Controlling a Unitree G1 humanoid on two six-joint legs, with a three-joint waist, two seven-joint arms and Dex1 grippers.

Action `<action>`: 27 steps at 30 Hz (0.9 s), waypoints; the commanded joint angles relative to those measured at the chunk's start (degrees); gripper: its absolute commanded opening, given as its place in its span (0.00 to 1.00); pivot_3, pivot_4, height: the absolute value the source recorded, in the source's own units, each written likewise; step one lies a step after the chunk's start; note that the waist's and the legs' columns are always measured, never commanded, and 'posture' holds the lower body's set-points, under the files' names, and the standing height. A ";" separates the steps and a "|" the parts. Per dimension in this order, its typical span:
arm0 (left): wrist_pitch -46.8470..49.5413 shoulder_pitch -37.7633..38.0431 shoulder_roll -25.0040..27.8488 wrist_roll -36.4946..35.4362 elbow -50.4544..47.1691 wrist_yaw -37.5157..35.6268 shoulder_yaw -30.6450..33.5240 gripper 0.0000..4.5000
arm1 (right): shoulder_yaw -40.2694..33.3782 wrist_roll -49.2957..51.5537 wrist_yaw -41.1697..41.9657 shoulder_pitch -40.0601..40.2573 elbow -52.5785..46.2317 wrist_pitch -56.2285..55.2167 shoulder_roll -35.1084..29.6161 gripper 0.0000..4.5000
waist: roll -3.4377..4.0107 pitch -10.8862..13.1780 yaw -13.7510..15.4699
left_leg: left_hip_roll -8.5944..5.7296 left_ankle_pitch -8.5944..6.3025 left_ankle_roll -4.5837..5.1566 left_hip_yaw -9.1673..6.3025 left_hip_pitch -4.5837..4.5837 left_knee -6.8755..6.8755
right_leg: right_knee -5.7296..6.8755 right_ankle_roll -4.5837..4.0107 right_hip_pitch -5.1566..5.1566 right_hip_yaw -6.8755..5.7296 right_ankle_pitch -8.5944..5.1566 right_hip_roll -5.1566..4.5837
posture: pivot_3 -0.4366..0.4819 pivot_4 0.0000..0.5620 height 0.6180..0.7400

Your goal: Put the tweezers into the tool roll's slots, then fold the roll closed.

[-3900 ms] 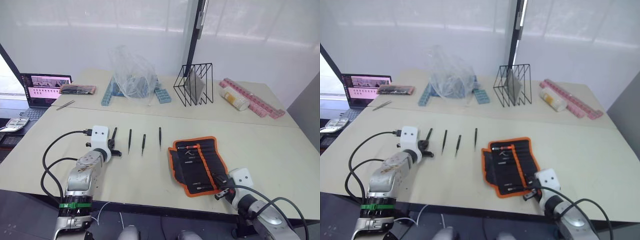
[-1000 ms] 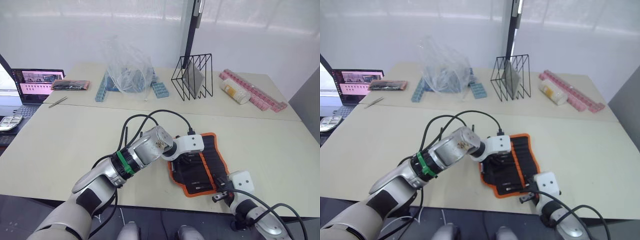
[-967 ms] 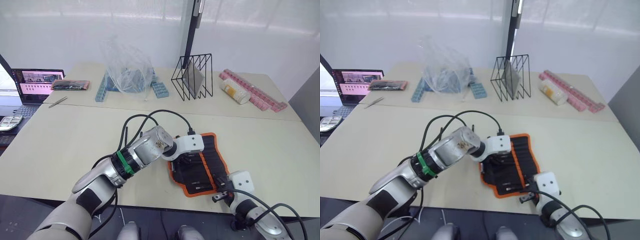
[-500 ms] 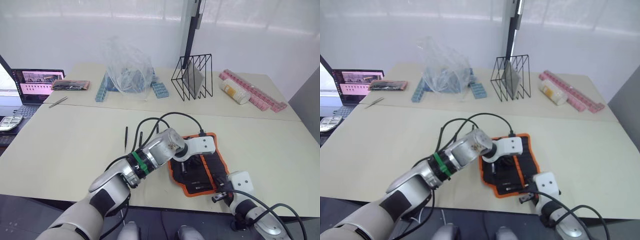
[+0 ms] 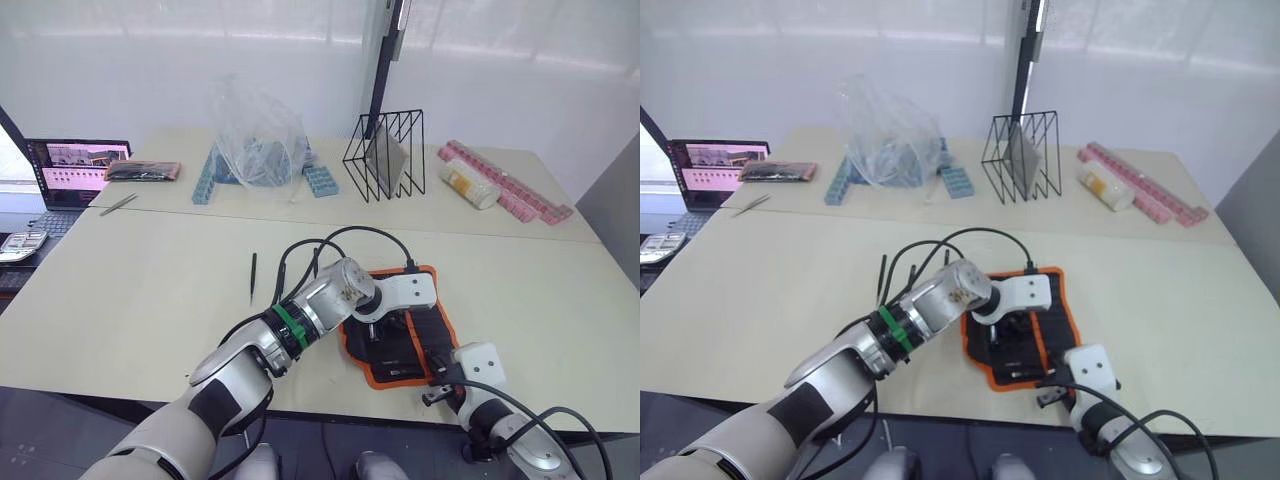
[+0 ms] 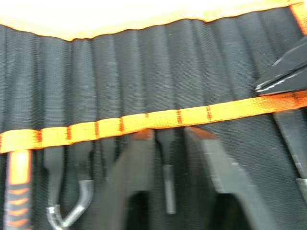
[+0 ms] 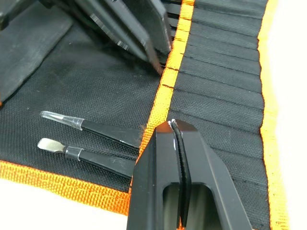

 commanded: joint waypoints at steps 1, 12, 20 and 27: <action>1.48 -1.57 3.59 1.39 -6.52 -0.52 3.38 0.64 | 4.07 -0.27 1.43 1.81 4.34 4.19 -0.17 0.00 | 0.04 -0.02 -0.28 | 0.01 0.00 0.00 0.00 0.01 0.00 | 0.03 0.00 -0.02 0.01 0.00 0.01 | 0.48 0.27 0.71; 4.78 6.25 17.04 -7.79 -25.86 -5.06 18.78 0.99 | 3.98 -0.80 1.65 0.68 5.99 3.55 -0.50 0.00 | 0.13 -0.07 -0.80 | 0.12 0.00 0.00 0.01 0.17 -0.02 | 0.17 -0.02 0.01 0.04 0.00 0.11 | 0.48 0.27 0.71; 0.64 25.22 29.13 -15.66 -33.61 -3.59 36.79 0.99 | 2.31 -0.38 3.05 0.12 7.35 2.84 -1.60 0.00 | -0.01 -0.04 -1.14 | 0.13 -0.01 -0.01 -0.03 0.42 -0.04 | 0.66 -0.05 -0.01 0.02 0.01 0.10 | 0.48 0.27 0.71; 8.34 46.06 33.69 -21.85 -46.80 3.64 54.01 0.99 | 0.73 -0.10 5.09 0.18 8.59 1.72 -3.14 0.00 | -0.14 -0.09 -0.92 | 0.12 -0.01 -0.02 -0.03 0.49 -0.04 | 0.65 -0.07 0.03 -0.02 0.01 -0.06 | 0.48 0.27 0.71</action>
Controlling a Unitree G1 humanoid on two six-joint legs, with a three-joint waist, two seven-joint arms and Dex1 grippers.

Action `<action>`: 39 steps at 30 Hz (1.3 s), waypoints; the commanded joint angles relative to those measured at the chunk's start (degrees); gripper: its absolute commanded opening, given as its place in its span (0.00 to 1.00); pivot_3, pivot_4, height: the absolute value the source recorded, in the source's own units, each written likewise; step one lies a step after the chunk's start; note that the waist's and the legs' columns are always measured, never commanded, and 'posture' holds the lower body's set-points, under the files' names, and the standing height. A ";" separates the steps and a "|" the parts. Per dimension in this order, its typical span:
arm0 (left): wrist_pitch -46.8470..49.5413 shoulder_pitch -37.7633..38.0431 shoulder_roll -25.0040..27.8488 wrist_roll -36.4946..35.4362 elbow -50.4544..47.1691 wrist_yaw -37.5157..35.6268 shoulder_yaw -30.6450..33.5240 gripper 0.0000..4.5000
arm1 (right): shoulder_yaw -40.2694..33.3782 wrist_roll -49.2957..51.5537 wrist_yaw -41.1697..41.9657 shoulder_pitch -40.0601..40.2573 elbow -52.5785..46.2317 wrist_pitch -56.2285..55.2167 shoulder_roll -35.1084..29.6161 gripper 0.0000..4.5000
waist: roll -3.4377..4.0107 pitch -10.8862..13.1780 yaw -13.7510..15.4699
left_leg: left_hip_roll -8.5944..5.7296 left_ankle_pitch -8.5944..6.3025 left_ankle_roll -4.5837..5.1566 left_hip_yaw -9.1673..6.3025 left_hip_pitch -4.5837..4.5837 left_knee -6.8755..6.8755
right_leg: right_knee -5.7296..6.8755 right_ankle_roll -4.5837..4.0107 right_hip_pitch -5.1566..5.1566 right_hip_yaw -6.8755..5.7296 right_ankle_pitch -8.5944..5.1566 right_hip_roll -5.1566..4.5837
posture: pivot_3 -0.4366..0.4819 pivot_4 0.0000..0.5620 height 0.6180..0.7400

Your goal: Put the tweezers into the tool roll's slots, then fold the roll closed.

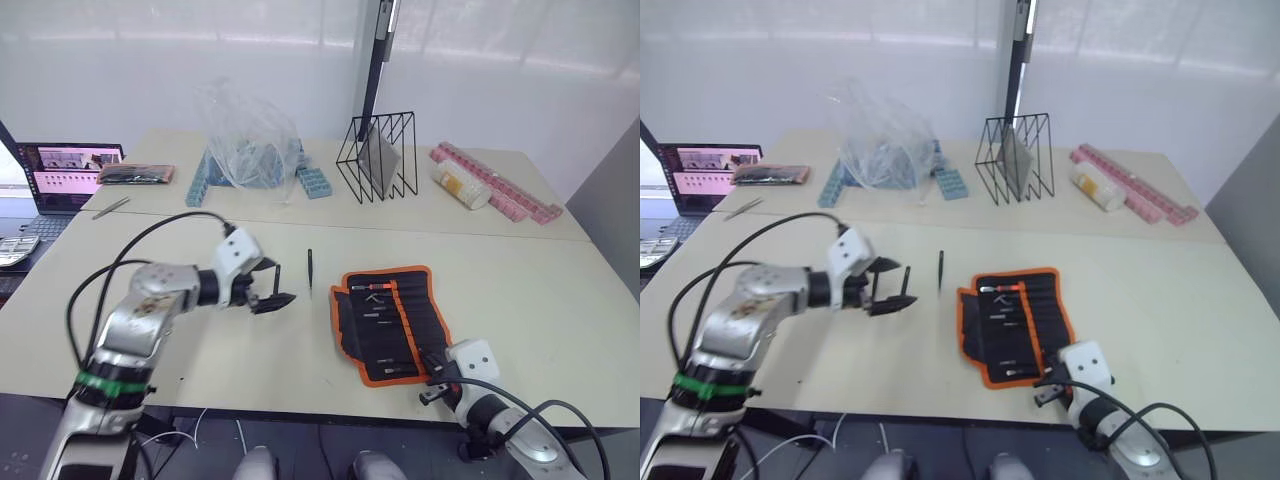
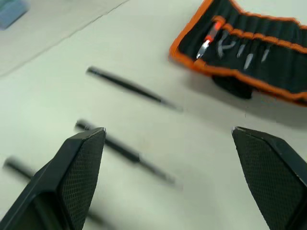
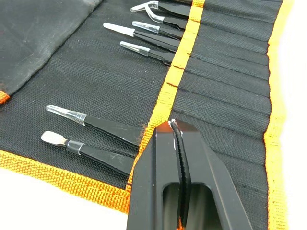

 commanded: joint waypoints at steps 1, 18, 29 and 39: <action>3.55 6.91 0.32 -3.30 -8.28 4.63 8.99 0.99 | 0.78 -0.63 1.38 2.63 5.91 2.22 -1.11 0.00 | -0.01 0.02 0.26 | -0.01 0.00 0.00 -0.01 -0.01 0.00 | 0.00 0.00 -0.01 -0.02 0.00 -0.02 | 0.48 0.27 0.71; 3.01 40.13 -8.03 -8.51 -20.17 16.08 34.30 0.99 | -1.58 -0.09 5.64 0.77 9.86 0.68 -4.09 0.00 | -0.31 -0.07 1.68 | 0.09 -0.03 -0.04 0.07 0.21 -0.01 | -0.61 -0.11 0.13 -0.07 -0.06 -0.31 | 0.48 0.27 0.71; 4.46 35.84 -7.63 -10.56 -21.93 20.90 27.71 0.99 | -1.54 -0.11 6.36 -1.07 11.48 0.69 -4.11 0.00 | -0.36 -0.10 1.41 | 0.16 -0.03 -0.05 0.14 0.23 -0.02 | -0.75 -0.16 0.14 -0.05 -0.02 -0.31 | 0.48 0.27 0.71; 9.16 16.85 -10.28 -3.87 -14.47 33.57 7.67 0.99 | -0.95 -0.27 5.55 -2.12 11.42 1.02 -3.39 0.00 | -0.43 -0.15 0.90 | 0.04 -0.03 -0.04 0.15 0.15 -0.03 | -0.72 -0.13 0.27 -0.06 0.08 -0.21 | 0.48 0.27 0.71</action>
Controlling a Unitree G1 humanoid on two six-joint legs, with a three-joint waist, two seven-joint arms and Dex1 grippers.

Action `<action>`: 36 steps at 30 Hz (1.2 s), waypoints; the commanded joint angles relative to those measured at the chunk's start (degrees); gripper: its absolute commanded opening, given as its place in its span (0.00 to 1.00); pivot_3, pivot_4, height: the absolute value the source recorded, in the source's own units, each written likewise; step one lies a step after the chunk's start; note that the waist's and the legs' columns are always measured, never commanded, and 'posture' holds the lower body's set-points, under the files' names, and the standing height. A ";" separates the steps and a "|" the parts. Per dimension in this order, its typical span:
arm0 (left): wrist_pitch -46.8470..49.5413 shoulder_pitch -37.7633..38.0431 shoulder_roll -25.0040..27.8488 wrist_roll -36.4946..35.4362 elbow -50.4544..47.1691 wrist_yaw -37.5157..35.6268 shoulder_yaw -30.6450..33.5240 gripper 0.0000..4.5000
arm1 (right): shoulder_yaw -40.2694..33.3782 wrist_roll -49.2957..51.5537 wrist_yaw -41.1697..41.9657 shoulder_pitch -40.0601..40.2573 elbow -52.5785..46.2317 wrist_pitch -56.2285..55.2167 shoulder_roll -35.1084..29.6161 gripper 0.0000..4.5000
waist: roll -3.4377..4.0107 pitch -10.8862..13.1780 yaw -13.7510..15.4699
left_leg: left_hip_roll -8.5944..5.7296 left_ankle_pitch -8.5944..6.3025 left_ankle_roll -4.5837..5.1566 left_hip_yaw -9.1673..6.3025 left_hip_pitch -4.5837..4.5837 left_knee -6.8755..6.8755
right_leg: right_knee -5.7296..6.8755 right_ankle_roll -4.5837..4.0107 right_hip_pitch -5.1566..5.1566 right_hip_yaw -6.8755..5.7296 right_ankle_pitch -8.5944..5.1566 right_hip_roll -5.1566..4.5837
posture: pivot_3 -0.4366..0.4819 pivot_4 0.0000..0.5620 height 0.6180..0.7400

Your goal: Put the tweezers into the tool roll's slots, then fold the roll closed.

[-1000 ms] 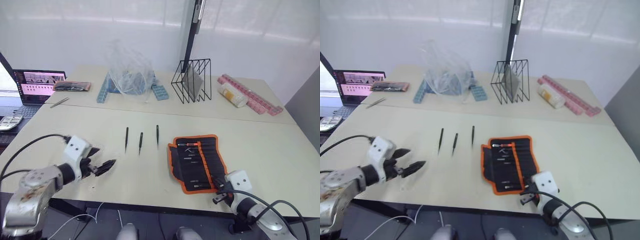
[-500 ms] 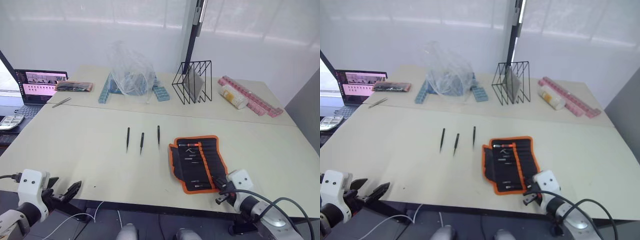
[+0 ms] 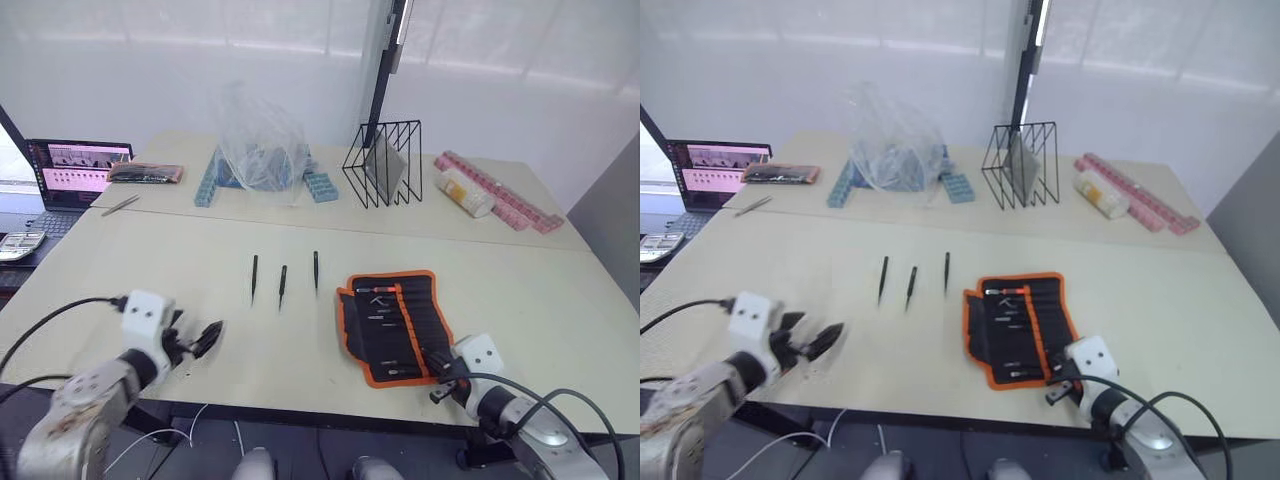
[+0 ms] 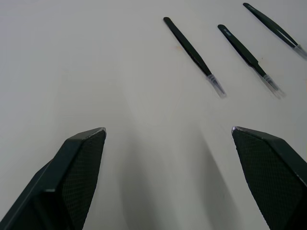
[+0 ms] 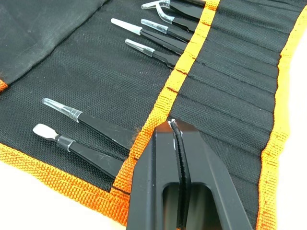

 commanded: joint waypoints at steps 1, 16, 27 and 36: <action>-0.18 -3.02 -0.98 2.35 2.22 3.11 -4.18 0.99 | 1.23 -1.35 -0.97 1.78 4.75 3.30 0.16 0.00 | -0.01 -0.01 -0.22 | 0.01 0.00 0.00 0.00 -0.03 -0.01 | 0.01 0.00 -0.02 0.00 0.00 0.01 | 0.48 0.27 0.71; -2.49 -16.49 -8.81 10.15 17.87 11.09 -14.79 0.99 | 1.00 -1.14 -2.90 2.48 3.20 3.60 0.70 0.00 | 0.16 -0.07 0.39 | -0.15 0.00 0.00 -0.05 0.27 -0.02 | -0.11 0.10 0.42 -0.01 0.03 -0.03 | 0.48 0.27 0.71; 3.66 -10.21 -7.25 7.10 6.44 8.46 -13.26 0.99 | 1.04 -1.28 -3.11 2.82 3.02 2.92 0.78 0.00 | 0.38 -0.18 0.15 | -0.12 -0.06 -0.05 -0.06 0.30 -0.06 | -0.20 0.14 0.50 0.00 0.00 -0.04 | 0.48 0.27 0.71; 2.97 -12.67 -12.35 8.31 10.11 11.95 -14.17 0.99 | 1.25 -1.05 -3.20 2.59 2.87 3.30 0.67 0.00 | 0.40 -0.17 0.39 | -0.15 -0.05 -0.04 -0.07 0.31 -0.05 | -0.23 0.15 0.53 -0.01 -0.01 -0.05 | 0.48 0.27 0.71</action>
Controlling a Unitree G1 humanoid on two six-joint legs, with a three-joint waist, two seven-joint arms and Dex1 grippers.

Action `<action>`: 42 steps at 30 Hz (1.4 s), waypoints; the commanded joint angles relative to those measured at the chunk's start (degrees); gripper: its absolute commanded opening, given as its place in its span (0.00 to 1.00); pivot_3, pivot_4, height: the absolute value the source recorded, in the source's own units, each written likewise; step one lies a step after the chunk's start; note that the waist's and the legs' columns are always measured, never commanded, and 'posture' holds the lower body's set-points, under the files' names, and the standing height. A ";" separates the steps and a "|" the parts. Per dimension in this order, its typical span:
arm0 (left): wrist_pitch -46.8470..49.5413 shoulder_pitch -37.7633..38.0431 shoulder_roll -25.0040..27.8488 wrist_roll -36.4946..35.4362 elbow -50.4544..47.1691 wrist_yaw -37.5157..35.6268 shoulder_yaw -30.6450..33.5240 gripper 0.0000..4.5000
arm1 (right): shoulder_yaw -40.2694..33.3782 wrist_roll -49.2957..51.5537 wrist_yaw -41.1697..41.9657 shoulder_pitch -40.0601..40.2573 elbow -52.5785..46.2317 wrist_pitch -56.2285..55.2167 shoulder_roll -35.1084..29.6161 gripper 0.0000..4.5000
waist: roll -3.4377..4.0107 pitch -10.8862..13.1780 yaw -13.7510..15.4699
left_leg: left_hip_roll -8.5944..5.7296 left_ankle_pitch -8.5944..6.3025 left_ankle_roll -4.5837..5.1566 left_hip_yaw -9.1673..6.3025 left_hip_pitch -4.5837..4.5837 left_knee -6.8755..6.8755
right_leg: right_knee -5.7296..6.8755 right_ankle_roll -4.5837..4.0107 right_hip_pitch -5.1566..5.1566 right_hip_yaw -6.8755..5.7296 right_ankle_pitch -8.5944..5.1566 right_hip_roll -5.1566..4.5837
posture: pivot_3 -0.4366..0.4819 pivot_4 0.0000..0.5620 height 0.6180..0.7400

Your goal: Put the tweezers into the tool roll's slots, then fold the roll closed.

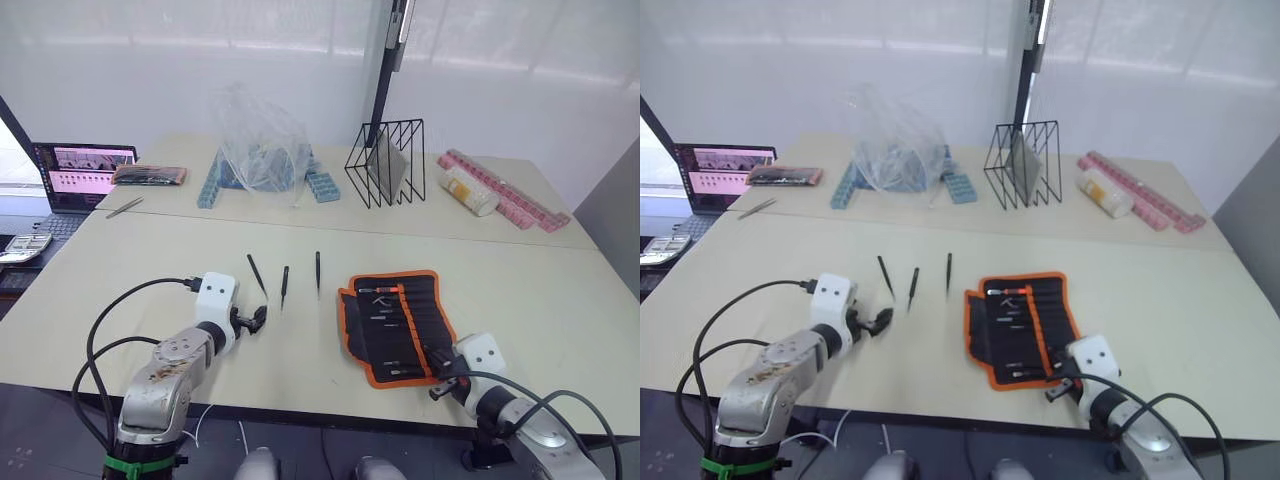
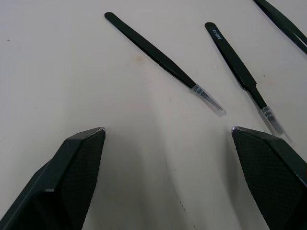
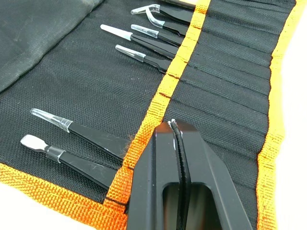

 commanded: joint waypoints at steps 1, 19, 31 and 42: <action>-0.76 -0.89 -1.77 0.17 2.35 0.62 -1.61 0.99 | 1.22 -1.01 -0.04 1.80 3.63 3.20 -0.16 0.00 | 0.01 -0.01 0.02 | 0.00 0.00 0.00 0.00 0.00 0.00 | 0.00 0.00 0.00 0.00 0.00 0.00 | 0.48 0.27 0.71; -3.57 -7.34 -3.89 4.55 14.15 4.26 -2.96 0.99 | 1.08 -0.85 -0.95 2.65 2.60 3.70 0.15 0.00 | 0.17 -0.07 0.24 | -0.05 0.00 0.00 -0.01 0.02 0.00 | -0.01 0.03 0.03 0.01 -0.01 0.00 | 0.48 0.27 0.71; -4.81 -9.47 -4.81 5.17 19.42 4.54 -1.82 0.35 | 0.81 -0.52 -1.03 3.06 2.14 3.88 0.00 0.00 | 0.44 -0.23 0.47 | -0.07 0.00 0.00 -0.01 0.04 0.00 | -0.05 0.07 0.07 0.01 -0.04 -0.02 | 0.48 0.27 0.71; -7.60 -10.23 -3.35 5.19 21.89 3.35 -0.36 0.00 | 0.66 -0.53 -1.24 3.62 1.60 4.23 -0.07 0.00 | 0.47 -0.23 0.87 | -0.06 -0.01 -0.01 -0.01 0.27 -0.03 | -0.22 0.09 0.08 0.00 -0.05 -0.04 | 0.48 0.27 0.71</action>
